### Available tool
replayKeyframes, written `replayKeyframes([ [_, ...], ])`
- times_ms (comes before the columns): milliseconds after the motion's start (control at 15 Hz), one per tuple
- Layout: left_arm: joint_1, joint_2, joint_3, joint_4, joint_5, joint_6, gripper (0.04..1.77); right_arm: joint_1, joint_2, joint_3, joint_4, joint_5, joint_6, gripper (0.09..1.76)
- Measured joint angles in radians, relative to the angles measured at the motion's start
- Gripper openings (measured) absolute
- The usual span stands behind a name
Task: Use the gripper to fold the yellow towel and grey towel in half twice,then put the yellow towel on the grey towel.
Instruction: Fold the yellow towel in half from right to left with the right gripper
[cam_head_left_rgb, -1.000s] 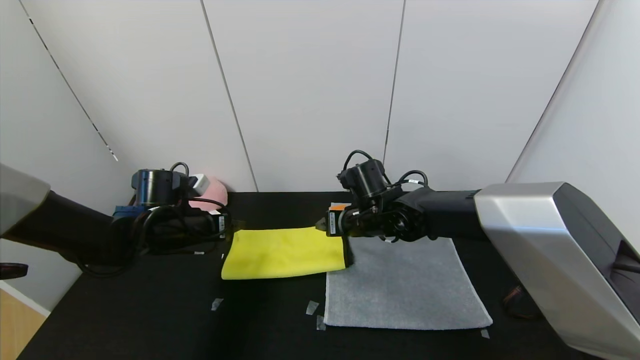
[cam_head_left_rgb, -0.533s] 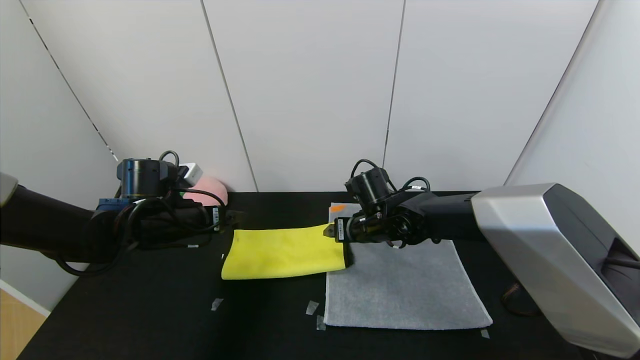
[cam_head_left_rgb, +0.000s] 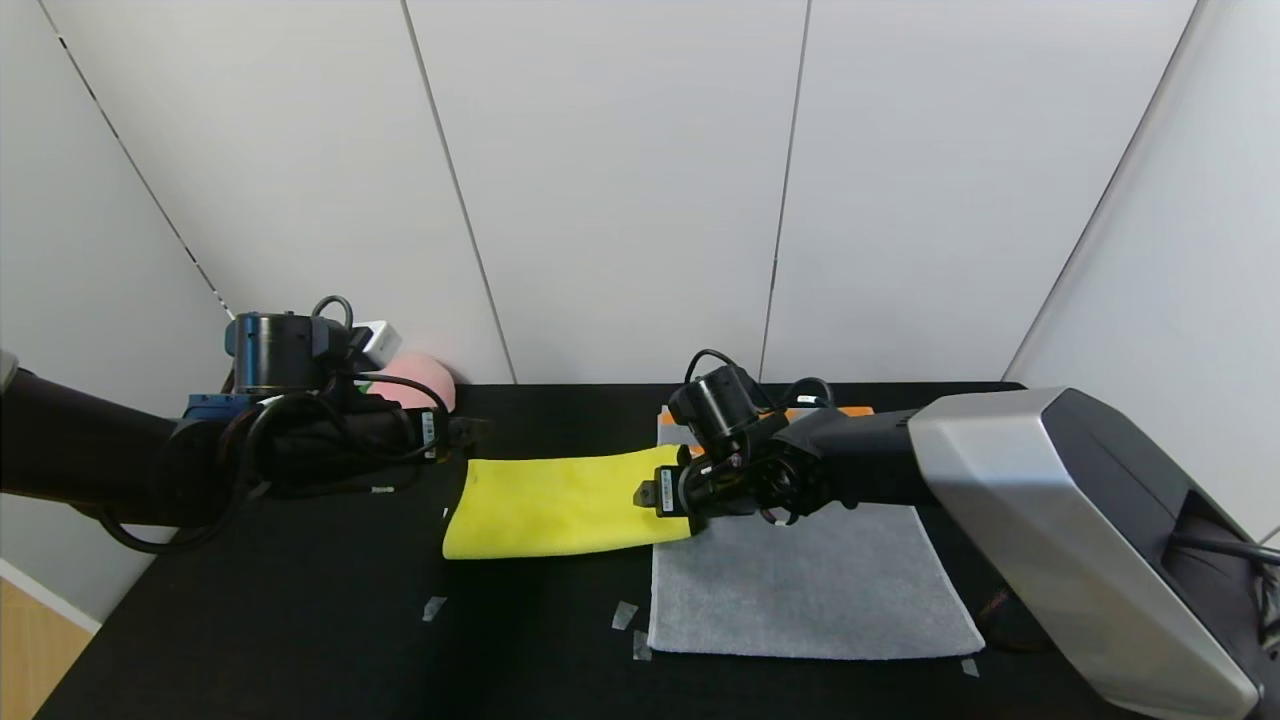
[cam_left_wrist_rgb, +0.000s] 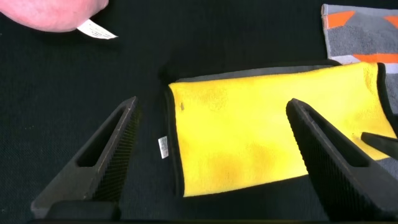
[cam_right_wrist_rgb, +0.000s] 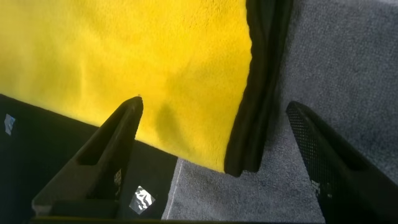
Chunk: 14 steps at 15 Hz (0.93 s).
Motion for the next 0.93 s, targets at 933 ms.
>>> replayKeyframes([
  [933, -0.001, -0.003, 0.000, 0.000, 0.000, 0.002, 1.70, 0.037, 0.020, -0.008, 0.000, 0.001, 0.024, 1.70],
])
